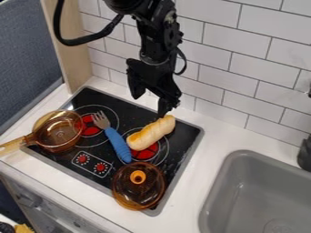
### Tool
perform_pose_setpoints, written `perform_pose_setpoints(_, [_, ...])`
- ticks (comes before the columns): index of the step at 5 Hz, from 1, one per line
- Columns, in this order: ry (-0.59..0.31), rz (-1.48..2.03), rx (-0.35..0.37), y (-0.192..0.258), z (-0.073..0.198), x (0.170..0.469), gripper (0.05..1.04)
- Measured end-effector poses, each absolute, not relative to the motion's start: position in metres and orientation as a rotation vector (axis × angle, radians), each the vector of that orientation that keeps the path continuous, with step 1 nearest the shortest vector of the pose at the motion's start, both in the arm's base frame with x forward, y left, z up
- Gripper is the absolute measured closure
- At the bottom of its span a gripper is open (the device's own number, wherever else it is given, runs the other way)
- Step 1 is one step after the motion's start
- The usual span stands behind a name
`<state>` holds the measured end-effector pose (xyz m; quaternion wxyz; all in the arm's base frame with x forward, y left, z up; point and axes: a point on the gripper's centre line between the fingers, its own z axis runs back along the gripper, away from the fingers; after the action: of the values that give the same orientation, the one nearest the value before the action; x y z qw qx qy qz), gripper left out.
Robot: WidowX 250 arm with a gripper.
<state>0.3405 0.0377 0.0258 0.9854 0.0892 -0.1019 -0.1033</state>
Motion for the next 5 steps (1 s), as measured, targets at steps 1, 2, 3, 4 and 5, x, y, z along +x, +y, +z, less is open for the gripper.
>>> perform_pose_setpoints(1, [-0.167, -0.194, 0.167, 0.037, 0.014, 0.336, 0.085])
perform_pose_setpoints(2, [-0.134, -0.054, 0.132, 0.051, 0.01, 0.329, 0.085])
perform_pose_setpoints(3, [-0.092, 0.132, 0.093, 0.065, 0.001, 0.322, 0.085])
perform_pose_setpoints(4, [-0.053, 0.314, 0.099, 0.076, -0.003, 0.317, 0.085])
perform_pose_setpoints(5, [-0.041, 0.522, 0.106, 0.086, -0.004, 0.311, 0.085])
